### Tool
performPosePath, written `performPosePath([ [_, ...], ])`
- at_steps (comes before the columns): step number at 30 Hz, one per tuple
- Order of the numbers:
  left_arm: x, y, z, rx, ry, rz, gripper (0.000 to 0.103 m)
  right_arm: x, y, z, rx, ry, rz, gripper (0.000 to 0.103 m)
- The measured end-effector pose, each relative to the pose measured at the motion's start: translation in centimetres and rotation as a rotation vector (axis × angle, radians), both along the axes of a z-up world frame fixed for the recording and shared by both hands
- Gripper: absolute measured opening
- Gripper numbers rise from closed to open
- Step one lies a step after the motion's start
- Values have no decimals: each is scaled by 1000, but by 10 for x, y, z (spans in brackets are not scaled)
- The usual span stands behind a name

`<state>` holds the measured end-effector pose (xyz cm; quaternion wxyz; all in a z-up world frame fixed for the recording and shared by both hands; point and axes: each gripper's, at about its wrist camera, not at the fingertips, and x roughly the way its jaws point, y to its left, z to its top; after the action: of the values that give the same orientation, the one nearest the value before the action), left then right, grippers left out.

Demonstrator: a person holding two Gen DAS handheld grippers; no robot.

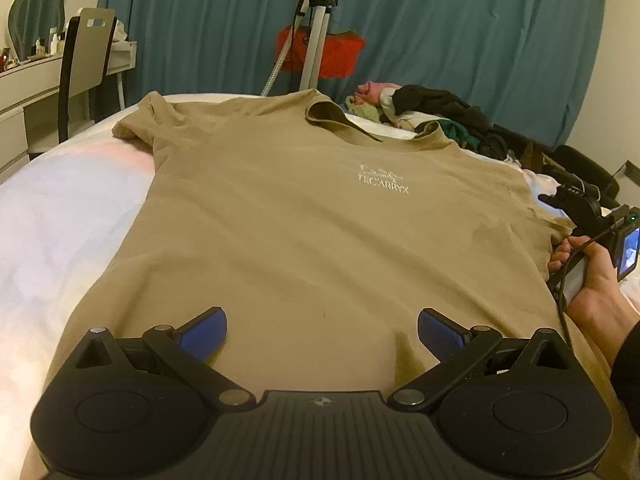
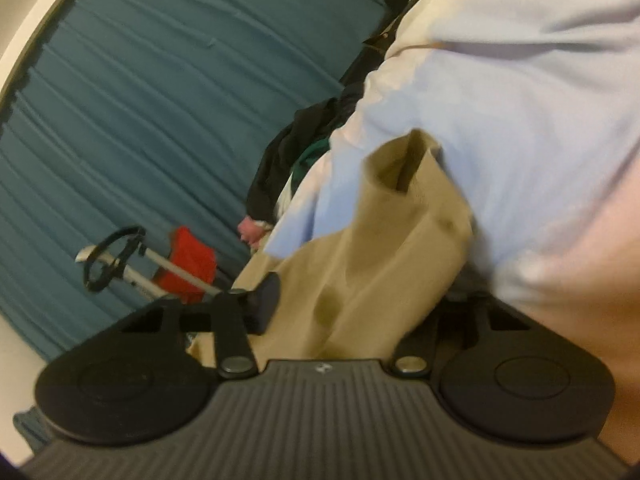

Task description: Fold clothes

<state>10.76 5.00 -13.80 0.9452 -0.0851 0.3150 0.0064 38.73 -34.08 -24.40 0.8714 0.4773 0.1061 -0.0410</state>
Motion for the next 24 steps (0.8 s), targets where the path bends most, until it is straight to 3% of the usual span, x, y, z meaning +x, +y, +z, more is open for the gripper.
performPosePath([
  [5, 17, -6, -2, -3, -19, -2, 103, 26, -11, 2, -33, 58, -4, 12],
  [8, 19, -8, -2, 12, -35, -10, 102, 35, -8, 20, -137, 106, 9, 8],
  [14, 10, 4, 7, -22, -69, 21, 103, 19, 30, 103, -489, 75, 24, 5],
  [23, -10, 34, 33, -108, -137, 97, 103, -5, 164, 212, -887, -20, 125, 5],
  [24, -10, 38, 35, -114, -141, 108, 103, -3, 186, 207, -930, -18, 153, 5],
])
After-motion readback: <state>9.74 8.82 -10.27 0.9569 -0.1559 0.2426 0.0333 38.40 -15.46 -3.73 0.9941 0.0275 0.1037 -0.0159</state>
